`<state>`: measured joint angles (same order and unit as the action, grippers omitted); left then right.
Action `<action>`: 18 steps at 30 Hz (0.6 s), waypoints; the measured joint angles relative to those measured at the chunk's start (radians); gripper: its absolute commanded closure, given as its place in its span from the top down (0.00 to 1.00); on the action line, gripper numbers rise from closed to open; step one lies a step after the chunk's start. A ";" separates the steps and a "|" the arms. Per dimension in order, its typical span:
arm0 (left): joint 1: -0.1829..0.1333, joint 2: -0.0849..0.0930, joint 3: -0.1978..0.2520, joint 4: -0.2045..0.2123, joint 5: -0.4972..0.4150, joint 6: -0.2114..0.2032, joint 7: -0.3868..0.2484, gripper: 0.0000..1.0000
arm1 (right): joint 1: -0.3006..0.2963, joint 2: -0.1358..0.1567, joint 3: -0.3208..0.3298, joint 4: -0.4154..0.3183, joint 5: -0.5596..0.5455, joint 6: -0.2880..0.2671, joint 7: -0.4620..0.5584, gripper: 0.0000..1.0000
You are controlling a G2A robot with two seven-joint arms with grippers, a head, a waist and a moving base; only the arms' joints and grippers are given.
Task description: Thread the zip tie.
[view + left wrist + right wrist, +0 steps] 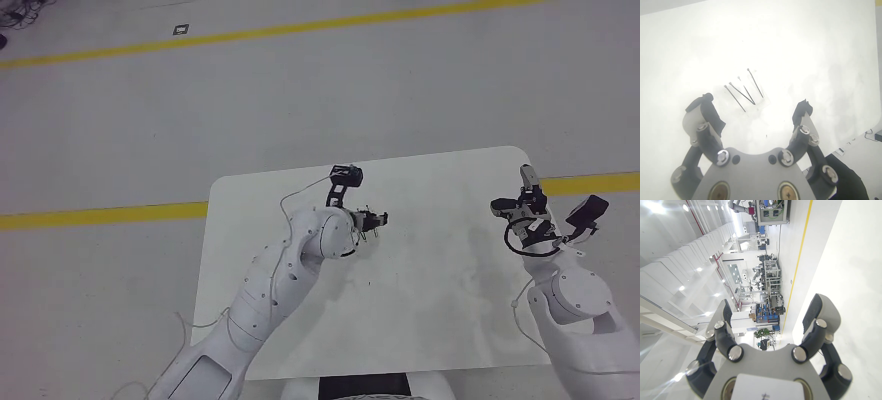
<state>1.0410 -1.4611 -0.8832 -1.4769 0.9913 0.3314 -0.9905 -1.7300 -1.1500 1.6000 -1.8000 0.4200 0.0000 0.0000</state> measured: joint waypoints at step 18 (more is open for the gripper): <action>-0.042 -0.079 0.024 0.123 -0.018 0.009 -0.064 1.00 | 0.000 0.000 0.000 0.000 0.000 0.000 0.000 1.00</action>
<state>0.9994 -1.5397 -0.8591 -1.3540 0.9737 0.3400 -1.0549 -1.7300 -1.1500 1.6000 -1.8000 0.4200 0.0000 0.0000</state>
